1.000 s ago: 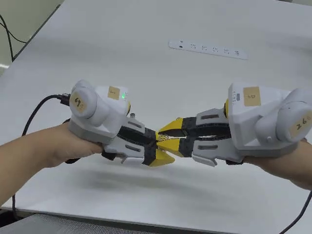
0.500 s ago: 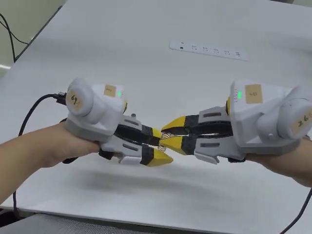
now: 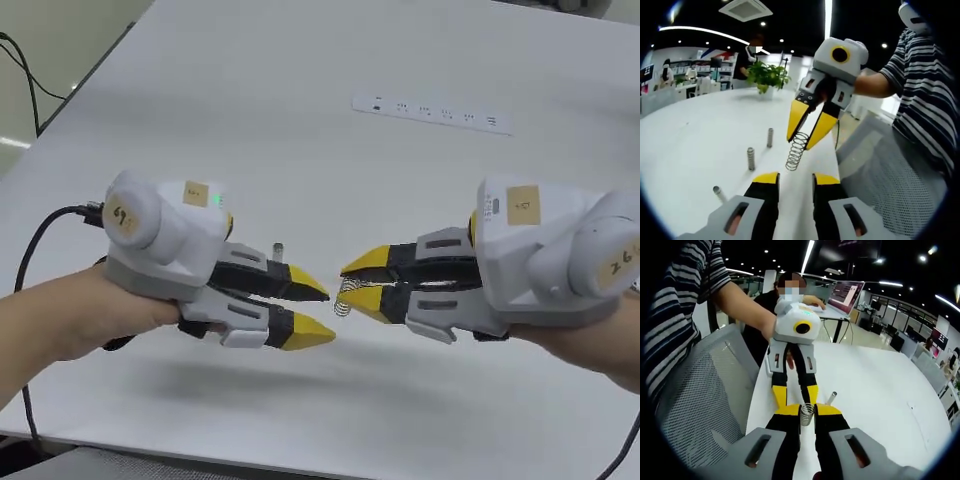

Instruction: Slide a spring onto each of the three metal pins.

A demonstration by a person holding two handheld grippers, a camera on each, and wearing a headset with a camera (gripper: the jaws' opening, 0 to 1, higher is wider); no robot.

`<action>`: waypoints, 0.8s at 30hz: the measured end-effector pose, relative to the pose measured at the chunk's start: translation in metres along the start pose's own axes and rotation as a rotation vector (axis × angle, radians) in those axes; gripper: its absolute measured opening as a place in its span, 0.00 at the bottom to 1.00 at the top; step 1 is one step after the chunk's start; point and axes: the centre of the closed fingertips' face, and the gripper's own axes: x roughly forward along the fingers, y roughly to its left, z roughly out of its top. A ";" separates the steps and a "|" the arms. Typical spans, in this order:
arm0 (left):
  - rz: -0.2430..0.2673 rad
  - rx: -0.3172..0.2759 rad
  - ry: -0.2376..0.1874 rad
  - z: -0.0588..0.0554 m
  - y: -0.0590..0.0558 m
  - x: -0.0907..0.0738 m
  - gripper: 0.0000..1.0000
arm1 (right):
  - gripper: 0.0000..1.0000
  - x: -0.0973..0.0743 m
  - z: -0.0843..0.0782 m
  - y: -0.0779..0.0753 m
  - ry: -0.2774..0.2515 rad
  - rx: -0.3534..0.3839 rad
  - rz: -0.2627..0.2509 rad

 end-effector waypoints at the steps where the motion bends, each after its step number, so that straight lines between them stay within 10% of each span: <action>1: 0.003 -0.002 -0.002 0.000 0.000 -0.002 0.19 | 0.07 0.000 0.000 0.000 0.000 0.001 0.001; 24: 0.176 -0.067 -0.014 -0.022 0.024 -0.054 0.38 | 0.07 0.006 -0.001 -0.012 0.020 -0.034 -0.027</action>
